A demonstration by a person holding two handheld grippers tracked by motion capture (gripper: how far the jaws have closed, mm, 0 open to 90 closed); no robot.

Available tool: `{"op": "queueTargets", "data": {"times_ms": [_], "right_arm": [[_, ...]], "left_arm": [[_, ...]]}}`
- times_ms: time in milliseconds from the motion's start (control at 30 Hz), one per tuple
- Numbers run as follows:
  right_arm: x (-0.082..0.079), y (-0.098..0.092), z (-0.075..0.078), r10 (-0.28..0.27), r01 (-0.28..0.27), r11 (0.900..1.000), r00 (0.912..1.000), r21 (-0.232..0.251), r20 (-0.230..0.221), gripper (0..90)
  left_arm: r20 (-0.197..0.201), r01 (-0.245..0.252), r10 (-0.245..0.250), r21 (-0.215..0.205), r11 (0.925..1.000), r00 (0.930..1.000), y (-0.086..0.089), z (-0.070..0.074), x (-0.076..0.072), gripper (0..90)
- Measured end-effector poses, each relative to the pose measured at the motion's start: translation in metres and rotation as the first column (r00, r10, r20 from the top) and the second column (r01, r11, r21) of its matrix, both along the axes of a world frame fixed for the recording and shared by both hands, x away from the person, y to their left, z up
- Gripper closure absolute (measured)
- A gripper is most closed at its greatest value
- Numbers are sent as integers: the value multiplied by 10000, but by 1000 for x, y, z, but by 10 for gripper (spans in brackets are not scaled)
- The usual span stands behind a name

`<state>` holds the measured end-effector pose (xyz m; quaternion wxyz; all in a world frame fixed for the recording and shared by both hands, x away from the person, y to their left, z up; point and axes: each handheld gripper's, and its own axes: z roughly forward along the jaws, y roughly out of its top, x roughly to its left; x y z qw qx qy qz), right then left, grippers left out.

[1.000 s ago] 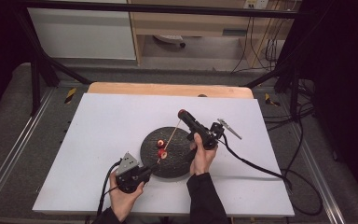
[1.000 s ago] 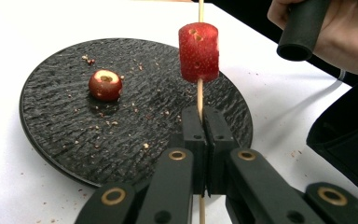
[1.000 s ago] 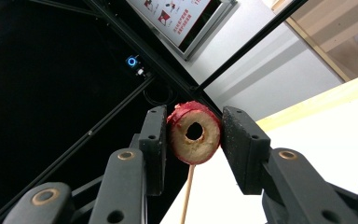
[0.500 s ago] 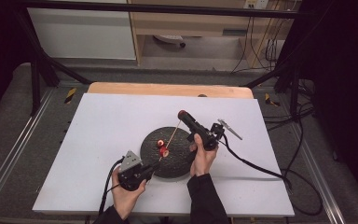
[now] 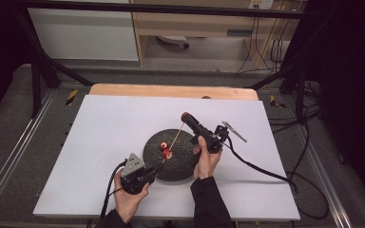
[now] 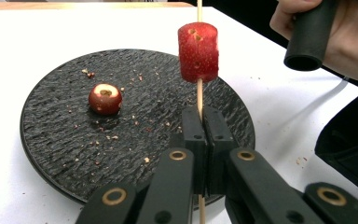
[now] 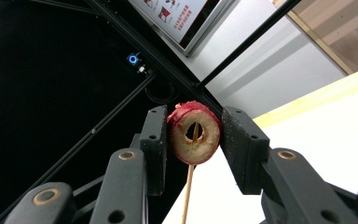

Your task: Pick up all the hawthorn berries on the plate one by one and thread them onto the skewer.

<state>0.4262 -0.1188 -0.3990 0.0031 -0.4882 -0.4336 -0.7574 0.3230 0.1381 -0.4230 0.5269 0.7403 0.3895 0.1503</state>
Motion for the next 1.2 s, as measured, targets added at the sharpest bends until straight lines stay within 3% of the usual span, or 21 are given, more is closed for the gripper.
{"op": "queueTargets", "data": {"times_ms": [367,433,533,833,1067,1200], "right_arm": [[3,2,-3,57,-55,9999,9998,90,-216,627],[4,1,-2,-162,165,9998,9997,147,-174,627],[6,-2,2,-104,106,9999,9997,81,-222,627],[4,0,-2,115,-111,9998,9997,189,-192,627],[-3,1,-4,158,-158,9998,9999,-90,-23,627],[-1,-3,-4,114,-115,9999,9999,-47,-80,627]], "left_arm": [[44,-33,32,164,9999,10000,5,-1,-4,887],[-129,2,2,289,9996,9999,8,-5,-5,888],[-28,24,-23,299,9995,10000,11,-8,-7,887],[-183,-156,151,-236,9996,9997,4,-6,-7,887],[-472,-112,104,-167,9998,9988,-5,-7,-4,888],[-208,-191,186,-215,9996,9996,-7,-5,-6,887]]}}
